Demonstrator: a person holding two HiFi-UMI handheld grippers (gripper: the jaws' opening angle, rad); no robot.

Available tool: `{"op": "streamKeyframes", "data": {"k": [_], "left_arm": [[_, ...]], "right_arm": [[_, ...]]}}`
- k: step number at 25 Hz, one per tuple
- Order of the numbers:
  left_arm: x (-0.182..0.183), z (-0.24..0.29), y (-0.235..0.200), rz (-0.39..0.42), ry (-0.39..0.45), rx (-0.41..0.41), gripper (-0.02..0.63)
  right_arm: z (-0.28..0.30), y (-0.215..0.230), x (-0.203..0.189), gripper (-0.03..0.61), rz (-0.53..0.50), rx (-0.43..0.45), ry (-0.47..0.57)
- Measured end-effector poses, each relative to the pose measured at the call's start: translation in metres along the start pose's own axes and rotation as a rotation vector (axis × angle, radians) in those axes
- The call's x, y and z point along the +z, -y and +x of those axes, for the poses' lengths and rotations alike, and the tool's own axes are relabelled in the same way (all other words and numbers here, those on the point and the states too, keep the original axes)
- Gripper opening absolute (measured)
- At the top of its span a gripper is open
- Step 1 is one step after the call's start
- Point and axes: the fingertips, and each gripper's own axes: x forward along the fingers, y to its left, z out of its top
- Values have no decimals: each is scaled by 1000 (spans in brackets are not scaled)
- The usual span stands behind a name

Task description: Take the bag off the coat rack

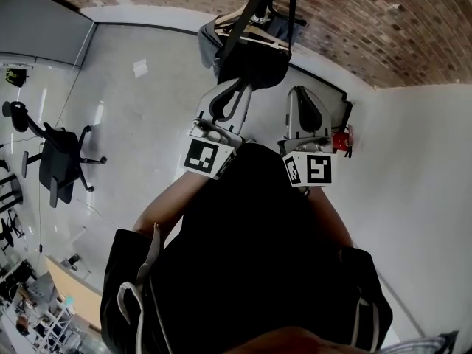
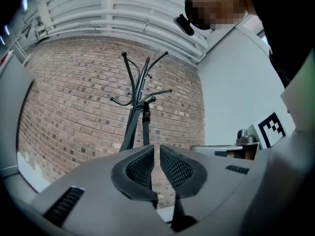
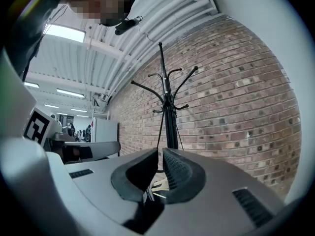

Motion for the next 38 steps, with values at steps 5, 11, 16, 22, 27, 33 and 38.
{"op": "streamKeyframes", "data": {"k": [5,11,16,22,27,33,38], "left_arm": [[-10,11,-3,3,-50,16,89],[-12,32,-25,15,-34,47,107],[-13,54,-43,38,-49,87,115],[-20,84,-62,69,-74,106,120],[-11,97,-72,89,-49,132,120],[-11,113,-83,70,-71,142,120],[-14,127,-84,44,-95,105,120]], "right_arm": [[16,7,-7,25,-17,-5,-23],[35,27,-8,89,-3,-61,-23],[50,37,-11,91,-6,-80,-41],[70,46,-10,91,0,-82,-53],[86,48,1,91,-50,-82,-35],[106,56,4,91,-36,-123,-34],[124,59,5,91,-99,-137,-40]]}}
